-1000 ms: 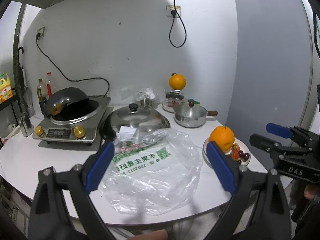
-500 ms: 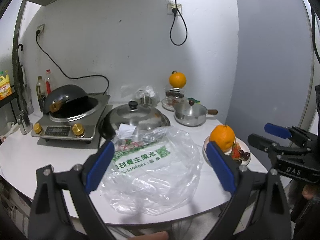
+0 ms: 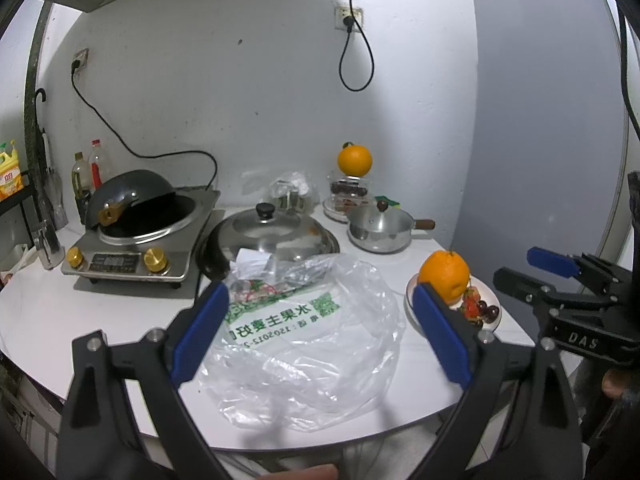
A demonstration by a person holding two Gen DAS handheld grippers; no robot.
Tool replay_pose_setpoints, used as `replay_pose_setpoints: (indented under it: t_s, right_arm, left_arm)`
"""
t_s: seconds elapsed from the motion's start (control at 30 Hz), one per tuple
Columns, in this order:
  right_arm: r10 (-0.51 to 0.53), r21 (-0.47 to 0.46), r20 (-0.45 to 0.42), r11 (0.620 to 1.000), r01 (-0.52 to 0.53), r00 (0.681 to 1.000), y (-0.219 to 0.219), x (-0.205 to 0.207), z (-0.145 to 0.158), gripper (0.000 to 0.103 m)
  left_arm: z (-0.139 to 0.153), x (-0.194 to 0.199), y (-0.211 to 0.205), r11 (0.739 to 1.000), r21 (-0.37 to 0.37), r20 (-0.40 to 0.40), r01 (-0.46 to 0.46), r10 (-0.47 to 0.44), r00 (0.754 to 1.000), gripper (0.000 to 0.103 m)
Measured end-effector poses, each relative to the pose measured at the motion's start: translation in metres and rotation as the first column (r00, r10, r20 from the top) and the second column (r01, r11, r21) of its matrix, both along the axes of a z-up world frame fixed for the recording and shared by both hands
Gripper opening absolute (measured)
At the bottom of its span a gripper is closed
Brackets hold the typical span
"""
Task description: Organize fruits
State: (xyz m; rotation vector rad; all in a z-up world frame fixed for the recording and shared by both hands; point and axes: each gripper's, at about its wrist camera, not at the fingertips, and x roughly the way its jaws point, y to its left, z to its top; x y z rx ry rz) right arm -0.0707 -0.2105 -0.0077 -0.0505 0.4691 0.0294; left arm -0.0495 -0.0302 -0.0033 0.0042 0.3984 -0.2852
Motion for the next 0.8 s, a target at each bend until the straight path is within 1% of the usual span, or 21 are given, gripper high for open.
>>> replay_pose_setpoints:
  t_s: [0.8]
  right_arm:
    - [0.003, -0.004, -0.004, 1.000, -0.003, 1.000, 0.0005, 0.0018, -0.0021, 0.071]
  left_arm:
    - [-0.0002, -0.0031, -0.0035, 1.000, 0.002, 0.012, 0.013, -0.013, 1.000, 0.094]
